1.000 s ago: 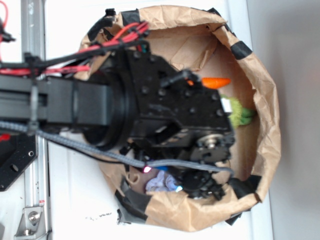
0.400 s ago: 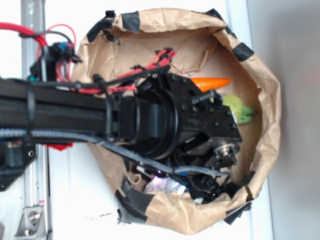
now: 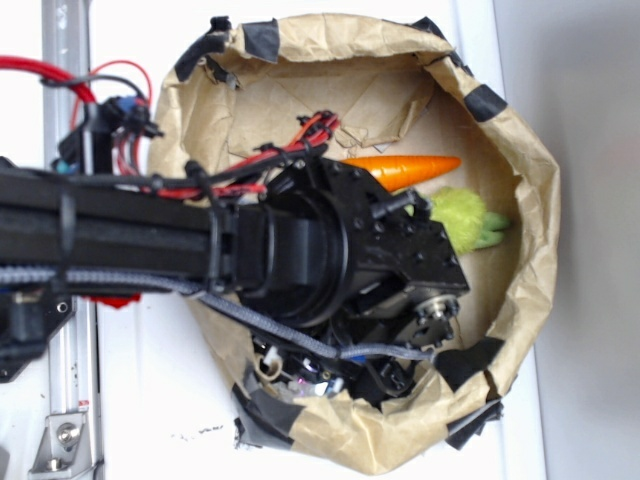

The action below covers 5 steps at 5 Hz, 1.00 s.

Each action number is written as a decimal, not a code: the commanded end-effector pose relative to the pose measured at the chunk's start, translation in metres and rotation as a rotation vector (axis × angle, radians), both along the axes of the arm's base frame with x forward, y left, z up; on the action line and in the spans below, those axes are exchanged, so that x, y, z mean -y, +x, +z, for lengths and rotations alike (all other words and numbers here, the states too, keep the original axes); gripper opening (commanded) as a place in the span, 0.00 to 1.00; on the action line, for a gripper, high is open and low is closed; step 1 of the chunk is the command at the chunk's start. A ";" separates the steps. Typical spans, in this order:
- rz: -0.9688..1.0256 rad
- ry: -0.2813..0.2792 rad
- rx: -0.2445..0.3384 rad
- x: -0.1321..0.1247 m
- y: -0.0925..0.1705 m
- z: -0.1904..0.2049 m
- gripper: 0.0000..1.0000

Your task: Grab the white paper.

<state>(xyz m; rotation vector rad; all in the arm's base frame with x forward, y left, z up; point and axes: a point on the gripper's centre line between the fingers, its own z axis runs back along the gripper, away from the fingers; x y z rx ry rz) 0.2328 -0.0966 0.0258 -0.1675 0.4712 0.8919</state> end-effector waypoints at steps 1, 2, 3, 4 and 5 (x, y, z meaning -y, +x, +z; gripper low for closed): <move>-0.264 0.172 0.398 -0.053 0.033 0.071 0.00; -0.343 0.223 0.573 -0.080 0.040 0.099 0.00; -0.489 0.282 0.760 -0.092 0.036 0.130 0.00; -0.549 0.295 0.813 -0.090 0.034 0.139 0.00; -0.593 0.310 0.814 -0.085 0.031 0.137 0.00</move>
